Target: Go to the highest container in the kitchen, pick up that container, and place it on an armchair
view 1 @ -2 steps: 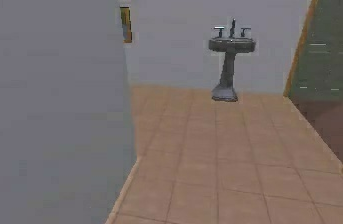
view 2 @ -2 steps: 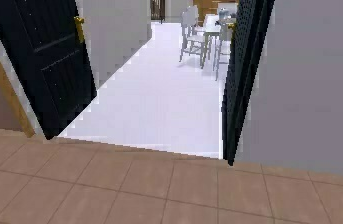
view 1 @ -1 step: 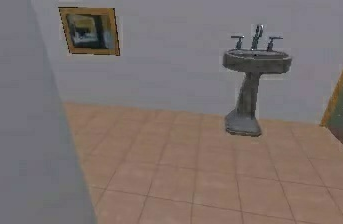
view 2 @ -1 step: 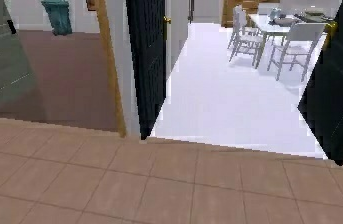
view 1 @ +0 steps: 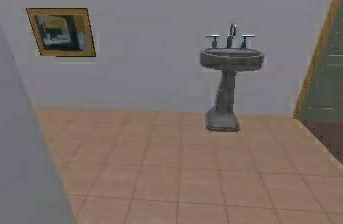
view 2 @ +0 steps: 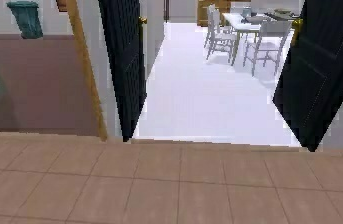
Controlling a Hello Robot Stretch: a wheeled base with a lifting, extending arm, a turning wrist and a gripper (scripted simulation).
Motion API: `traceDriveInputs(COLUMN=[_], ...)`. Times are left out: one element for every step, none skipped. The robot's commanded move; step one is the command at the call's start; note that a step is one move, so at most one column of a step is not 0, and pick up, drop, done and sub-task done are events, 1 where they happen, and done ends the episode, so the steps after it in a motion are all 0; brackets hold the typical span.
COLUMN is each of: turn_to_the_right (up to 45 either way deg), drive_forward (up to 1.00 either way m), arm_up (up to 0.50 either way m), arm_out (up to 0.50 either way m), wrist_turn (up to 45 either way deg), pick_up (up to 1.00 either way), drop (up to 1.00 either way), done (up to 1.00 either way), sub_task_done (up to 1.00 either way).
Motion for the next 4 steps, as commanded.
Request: traceDriveInputs(turn_to_the_right=[0.0,-39.0,0.0,-39.0], drive_forward=[0.80,0.00,0.35,0.00], arm_up=[0.00,0.00,0.00,0.00], arm_out=[0.00,0.00,0.00,0.00], wrist_turn=[0.0,0.0,0.0,0.0], pick_up=[0.00,0.00,0.00,0.00], drop=[0.00,0.00,0.00,0.00], done=[0.00,0.00,0.00,0.00], sub_task_done=[0.00,0.00,0.00,0.00])
